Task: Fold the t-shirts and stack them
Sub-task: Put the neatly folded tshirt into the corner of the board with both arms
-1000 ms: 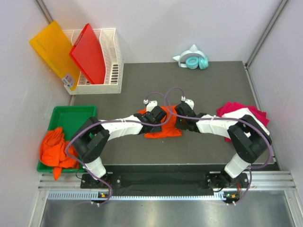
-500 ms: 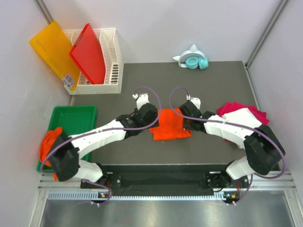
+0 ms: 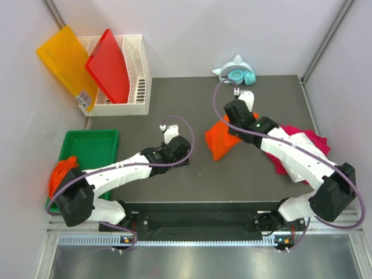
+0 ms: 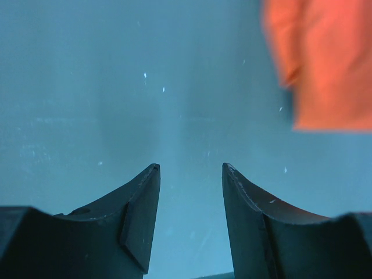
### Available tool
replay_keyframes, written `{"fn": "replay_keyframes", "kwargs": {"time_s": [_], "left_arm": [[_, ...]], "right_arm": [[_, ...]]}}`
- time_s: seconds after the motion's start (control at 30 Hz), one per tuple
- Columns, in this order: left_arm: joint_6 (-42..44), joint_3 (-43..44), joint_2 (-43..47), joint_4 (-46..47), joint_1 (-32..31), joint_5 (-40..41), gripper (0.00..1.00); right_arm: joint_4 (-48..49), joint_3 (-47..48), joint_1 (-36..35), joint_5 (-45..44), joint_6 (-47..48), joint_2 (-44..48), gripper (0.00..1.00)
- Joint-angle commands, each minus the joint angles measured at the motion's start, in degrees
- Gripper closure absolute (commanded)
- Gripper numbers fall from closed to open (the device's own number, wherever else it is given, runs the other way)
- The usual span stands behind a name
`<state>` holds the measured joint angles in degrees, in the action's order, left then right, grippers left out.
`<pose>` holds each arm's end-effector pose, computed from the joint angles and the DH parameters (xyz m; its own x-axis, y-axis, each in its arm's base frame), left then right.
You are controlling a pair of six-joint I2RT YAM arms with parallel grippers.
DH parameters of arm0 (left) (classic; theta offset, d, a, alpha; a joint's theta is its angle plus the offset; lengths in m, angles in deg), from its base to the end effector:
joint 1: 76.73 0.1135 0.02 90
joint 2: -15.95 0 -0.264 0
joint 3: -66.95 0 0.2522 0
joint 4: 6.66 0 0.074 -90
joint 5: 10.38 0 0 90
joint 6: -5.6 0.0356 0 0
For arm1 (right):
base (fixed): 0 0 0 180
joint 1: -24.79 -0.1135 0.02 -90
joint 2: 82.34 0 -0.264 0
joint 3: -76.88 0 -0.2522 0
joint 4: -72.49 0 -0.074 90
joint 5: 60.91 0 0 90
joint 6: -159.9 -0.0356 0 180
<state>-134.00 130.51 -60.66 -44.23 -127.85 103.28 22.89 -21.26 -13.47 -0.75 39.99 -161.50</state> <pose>0.1820 -0.2029 0.2310 -0.7357 -0.1988 -0.6474 -0.0109 0.9593 -0.2821 0.2418 0.1681 0.3081 -0.6317 0.0527 -0.7734 0.0517 0.9983 0.0258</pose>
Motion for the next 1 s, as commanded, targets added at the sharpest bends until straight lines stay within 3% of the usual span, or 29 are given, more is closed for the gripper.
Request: {"fn": "replay_keyframes", "kwargs": {"time_s": [0.0,0.2,0.97], "left_arm": [[-0.84,-0.93,-0.20,0.35,-1.36,-1.51,0.48],[-0.67,-1.99,-0.64,0.61,-2.15,-2.56,0.49],[3.81,-1.55,-4.94,3.51,-2.50,-9.33,0.50]], "right_arm": [[-3.97,8.62,2.05,-6.53,2.22,1.81,1.00],[-8.37,15.66,5.12,-10.22,4.33,2.51,1.00],[-19.36,22.17,21.38,-19.72,12.77,8.14,1.00]]}}
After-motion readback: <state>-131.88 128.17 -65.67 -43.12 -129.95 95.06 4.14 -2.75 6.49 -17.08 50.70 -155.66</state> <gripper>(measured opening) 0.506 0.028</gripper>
